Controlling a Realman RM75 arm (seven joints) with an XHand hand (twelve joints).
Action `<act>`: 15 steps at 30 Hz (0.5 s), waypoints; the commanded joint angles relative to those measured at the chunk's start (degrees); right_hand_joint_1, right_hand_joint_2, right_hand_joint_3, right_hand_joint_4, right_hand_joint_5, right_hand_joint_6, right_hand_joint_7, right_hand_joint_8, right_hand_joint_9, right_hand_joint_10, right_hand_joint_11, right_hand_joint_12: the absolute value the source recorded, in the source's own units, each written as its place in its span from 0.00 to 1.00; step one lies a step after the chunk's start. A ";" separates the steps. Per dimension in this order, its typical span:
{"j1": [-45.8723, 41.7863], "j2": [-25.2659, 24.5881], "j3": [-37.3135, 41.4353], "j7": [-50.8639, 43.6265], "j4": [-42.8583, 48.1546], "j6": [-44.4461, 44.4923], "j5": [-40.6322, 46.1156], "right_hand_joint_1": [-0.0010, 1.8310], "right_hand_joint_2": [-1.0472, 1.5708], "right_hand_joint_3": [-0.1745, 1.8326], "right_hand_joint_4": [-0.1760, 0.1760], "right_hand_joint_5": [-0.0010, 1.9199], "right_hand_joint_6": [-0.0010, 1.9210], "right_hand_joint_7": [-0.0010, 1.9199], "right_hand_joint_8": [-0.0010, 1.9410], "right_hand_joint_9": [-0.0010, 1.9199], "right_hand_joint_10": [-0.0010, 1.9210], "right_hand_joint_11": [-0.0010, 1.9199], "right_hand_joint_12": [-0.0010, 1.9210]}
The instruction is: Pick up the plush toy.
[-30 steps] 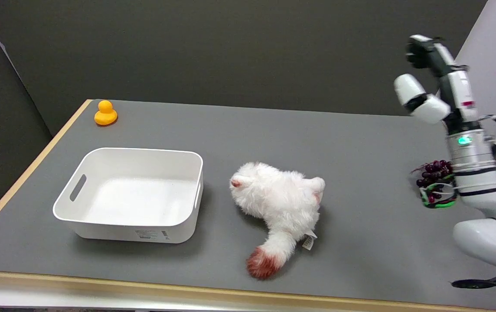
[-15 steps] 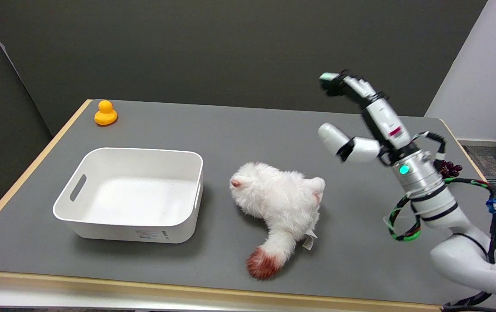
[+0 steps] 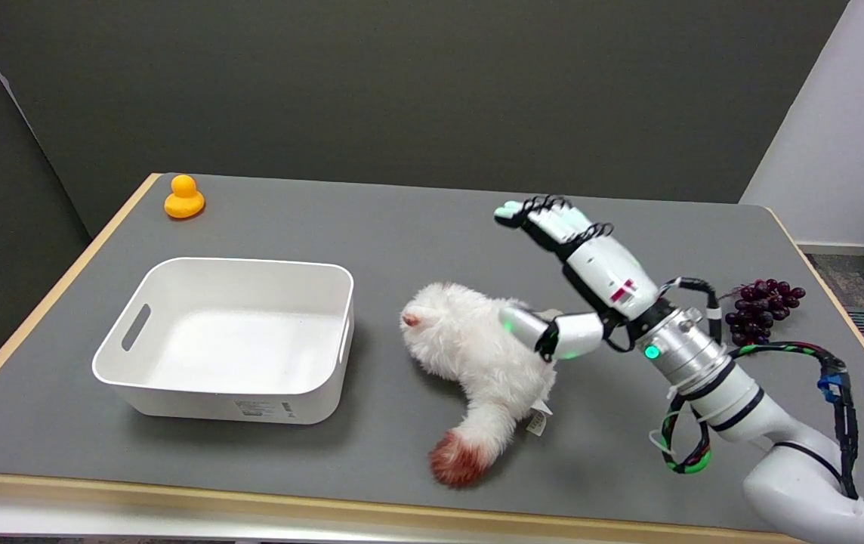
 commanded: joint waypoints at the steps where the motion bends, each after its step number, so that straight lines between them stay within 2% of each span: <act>1: 2.20 -1.31 -1.58 -10.17 6.69 -24.57 -3.67 0.22 0.60 0.53 0.29 0.04 0.21 0.03 0.12 0.00 0.23 0.00 0.54; 9: 9.50 -3.18 -3.59 -10.17 3.95 -31.26 -3.67 0.23 0.60 0.53 0.30 0.03 0.19 0.03 0.11 0.00 0.22 0.00 0.53; 15: 10.95 -5.78 -3.91 -10.17 1.10 -33.87 -3.67 0.22 0.60 0.54 0.36 0.04 0.19 0.04 0.13 0.00 0.25 0.00 0.55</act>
